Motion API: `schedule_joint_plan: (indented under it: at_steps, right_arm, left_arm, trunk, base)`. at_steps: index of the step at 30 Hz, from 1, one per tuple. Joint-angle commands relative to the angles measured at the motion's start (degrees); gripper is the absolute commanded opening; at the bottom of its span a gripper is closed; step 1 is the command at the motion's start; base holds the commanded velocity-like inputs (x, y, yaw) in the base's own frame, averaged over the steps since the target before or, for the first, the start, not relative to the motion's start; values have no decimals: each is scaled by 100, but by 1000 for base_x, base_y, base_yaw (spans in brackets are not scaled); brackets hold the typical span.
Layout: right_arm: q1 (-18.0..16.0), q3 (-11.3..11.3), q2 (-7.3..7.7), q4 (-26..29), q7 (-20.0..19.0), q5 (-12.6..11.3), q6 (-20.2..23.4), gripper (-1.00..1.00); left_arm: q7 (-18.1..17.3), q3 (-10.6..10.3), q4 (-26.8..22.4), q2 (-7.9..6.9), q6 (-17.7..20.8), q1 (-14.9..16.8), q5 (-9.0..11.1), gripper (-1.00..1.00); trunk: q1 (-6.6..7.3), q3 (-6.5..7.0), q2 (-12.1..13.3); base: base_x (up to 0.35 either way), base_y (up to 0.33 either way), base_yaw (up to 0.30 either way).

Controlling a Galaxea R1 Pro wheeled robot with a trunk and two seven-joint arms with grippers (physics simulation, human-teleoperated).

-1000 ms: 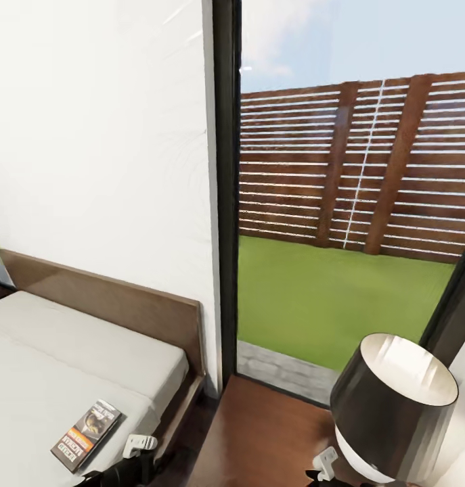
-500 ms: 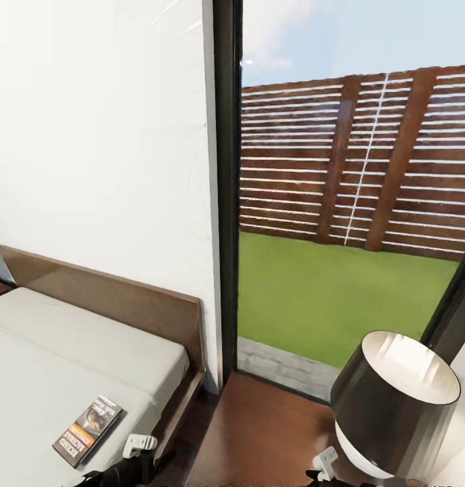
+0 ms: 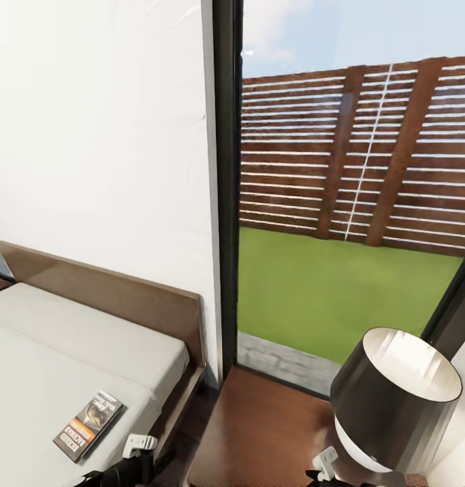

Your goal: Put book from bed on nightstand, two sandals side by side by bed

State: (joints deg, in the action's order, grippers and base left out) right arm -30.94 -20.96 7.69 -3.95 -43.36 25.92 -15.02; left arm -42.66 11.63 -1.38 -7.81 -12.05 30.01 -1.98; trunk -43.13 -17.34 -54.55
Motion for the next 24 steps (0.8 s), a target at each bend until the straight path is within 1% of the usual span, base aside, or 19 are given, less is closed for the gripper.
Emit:
schedule_joint_plan:
  at_steps: [1,6,7,8,9,10,11,12,13,14,16,17,18,19,20,21,22,23,24]
  right_arm:
    - [-9,-49,5,-21,1,54,-37,100]
    - [-11,-56,11,29,-95,65,40,100]
    - [-28,-57,14,46,-217,63,152,100]
    - [-37,-57,7,68,-332,63,315,100]
    - [-46,-57,-5,104,-440,63,566,100]
    - [-49,-57,-12,130,-489,62,721,100]
    - [-59,-57,-32,251,-611,62,1222,100]
    - [-65,-57,-67,356,-690,62,1517,100]
    - [-68,-57,-107,411,-725,62,1641,100]
    - [-72,-57,-228,525,-796,62,1841,100]
    - [-76,-57,-507,781,-978,61,2072,100]
    - [-77,-57,-559,841,-1036,61,2112,100]
    - [-78,-57,-636,943,-1177,58,2192,100]
    - [-80,-57,-689,1015,-1344,56,2288,100]
    - [-82,-57,-710,1040,-1435,56,2349,100]
    - [-84,-59,-750,1077,-1629,55,2496,100]
    - [-86,-60,-802,1122,-2009,22,2897,100]
    - [-88,-61,-809,1130,-2092,2,3003,100]
    - [-91,-61,-820,1149,-2237,-50,3196,100]
  left_arm:
    - [-14,23,7,-1,-25,5,-21,100]
    - [-22,23,7,-1,-25,5,-21,100]
    - [-26,23,8,-1,-25,5,-21,100]
    - [-26,23,7,-1,-25,5,-21,100]
    - [-28,23,7,-1,-25,5,-21,100]
    - [-29,23,7,-1,-25,5,-21,100]
    - [-30,23,7,-1,-25,5,-21,100]
    - [-31,23,7,-3,-25,5,-21,100]
    - [-31,23,7,-4,-25,5,-21,100]
    - [-36,26,7,-6,-25,5,-20,100]
    - [-49,26,7,-9,-25,5,-15,100]
    - [-51,26,7,-9,-25,5,-15,100]
    - [-54,25,7,-9,-25,5,-14,100]
    - [-55,24,7,-10,-25,5,-13,100]
    - [-56,24,7,-10,-25,5,-13,100]
    - [-57,27,7,-10,-25,5,-13,100]
    - [-58,30,7,-10,-25,5,-13,100]
    - [-58,30,7,-10,-25,5,-13,100]
    - [-58,28,7,-10,-25,5,-13,100]
  trunk:
    - [-1,-17,-6]
    - [-1,-27,-6]
    - [-1,-27,-6]
    - [-1,-27,-6]
    - [-1,-27,-6]
    - [-1,-27,-6]
    - [-1,-27,-6]
    - [-1,-27,-6]
    - [-1,-28,-6]
    - [-1,-28,-6]
    - [-1,-28,-6]
    - [-1,-28,-6]
    - [-1,-28,-6]
    - [-1,-28,-6]
    - [-1,-28,-6]
    - [-1,-28,-6]
    - [-1,-28,-6]
    - [-1,-28,-6]
    - [-1,-28,-6]
  base:
    - [0,0,0]
    - [0,0,0]
    - [0,0,0]
    - [0,0,0]
    - [0,0,0]
    - [0,0,0]
    - [0,0,0]
    - [0,0,0]
    - [0,0,0]
    - [0,0,0]
    - [0,0,0]
    - [0,0,0]
    - [0,0,0]
    - [0,0,0]
    - [0,0,0]
    - [0,0,0]
    - [0,0,0]
    - [0,0,0]
    - [0,0,0]
